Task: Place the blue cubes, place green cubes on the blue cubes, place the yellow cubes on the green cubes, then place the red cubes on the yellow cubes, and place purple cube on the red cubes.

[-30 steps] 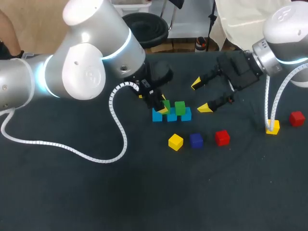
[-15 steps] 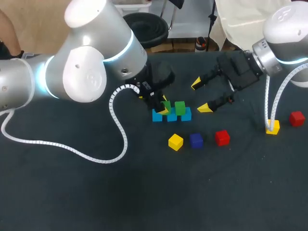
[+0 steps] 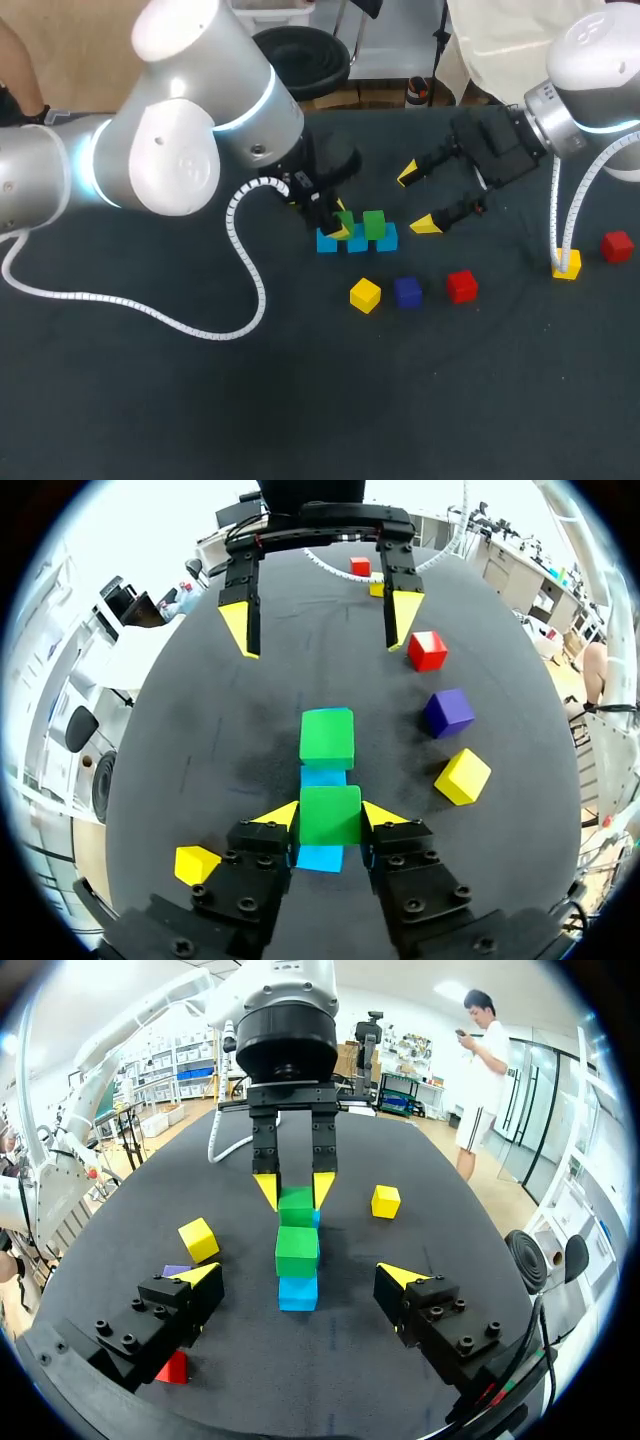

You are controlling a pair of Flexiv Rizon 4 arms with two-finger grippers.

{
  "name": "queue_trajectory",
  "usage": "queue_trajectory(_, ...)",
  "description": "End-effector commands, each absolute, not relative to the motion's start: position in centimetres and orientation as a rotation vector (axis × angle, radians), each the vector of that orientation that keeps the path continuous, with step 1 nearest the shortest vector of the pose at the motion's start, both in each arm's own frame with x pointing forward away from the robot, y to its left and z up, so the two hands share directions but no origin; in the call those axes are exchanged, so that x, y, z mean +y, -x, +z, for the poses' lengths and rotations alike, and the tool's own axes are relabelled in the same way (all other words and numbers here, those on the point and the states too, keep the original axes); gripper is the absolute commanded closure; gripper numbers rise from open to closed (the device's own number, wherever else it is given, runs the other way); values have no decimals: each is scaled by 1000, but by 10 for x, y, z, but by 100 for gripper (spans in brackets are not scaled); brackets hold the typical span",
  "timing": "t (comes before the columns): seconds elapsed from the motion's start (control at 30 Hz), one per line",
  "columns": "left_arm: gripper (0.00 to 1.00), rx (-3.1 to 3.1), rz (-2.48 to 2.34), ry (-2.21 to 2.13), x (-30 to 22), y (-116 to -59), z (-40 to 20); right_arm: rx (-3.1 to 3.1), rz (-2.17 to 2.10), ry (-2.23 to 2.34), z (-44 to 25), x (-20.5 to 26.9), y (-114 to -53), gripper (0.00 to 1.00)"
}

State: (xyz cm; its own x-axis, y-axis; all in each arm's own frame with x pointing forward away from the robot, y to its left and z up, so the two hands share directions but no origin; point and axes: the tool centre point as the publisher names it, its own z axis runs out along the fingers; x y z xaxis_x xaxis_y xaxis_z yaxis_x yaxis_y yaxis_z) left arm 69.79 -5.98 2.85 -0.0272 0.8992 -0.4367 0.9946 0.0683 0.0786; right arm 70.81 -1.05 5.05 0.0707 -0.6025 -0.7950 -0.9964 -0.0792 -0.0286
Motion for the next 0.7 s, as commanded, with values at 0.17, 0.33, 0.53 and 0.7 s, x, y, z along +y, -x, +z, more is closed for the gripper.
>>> queue_trajectory(0.17,100,1979,-349,-1879,-60,-701,27,1592,836,1748,51,-11,-707,0)
queue_trajectory(0.33,100,1983,-352,-1873,-60,-702,26,1592,836,1748,51,-11,-707,0)
queue_trajectory(0.53,100,1984,-351,-1873,-60,-702,25,1592,836,1748,51,-11,-707,0)
queue_trajectory(0.7,100,1985,-348,-1867,-58,-702,27,1592,836,1748,51,-11,-707,0)
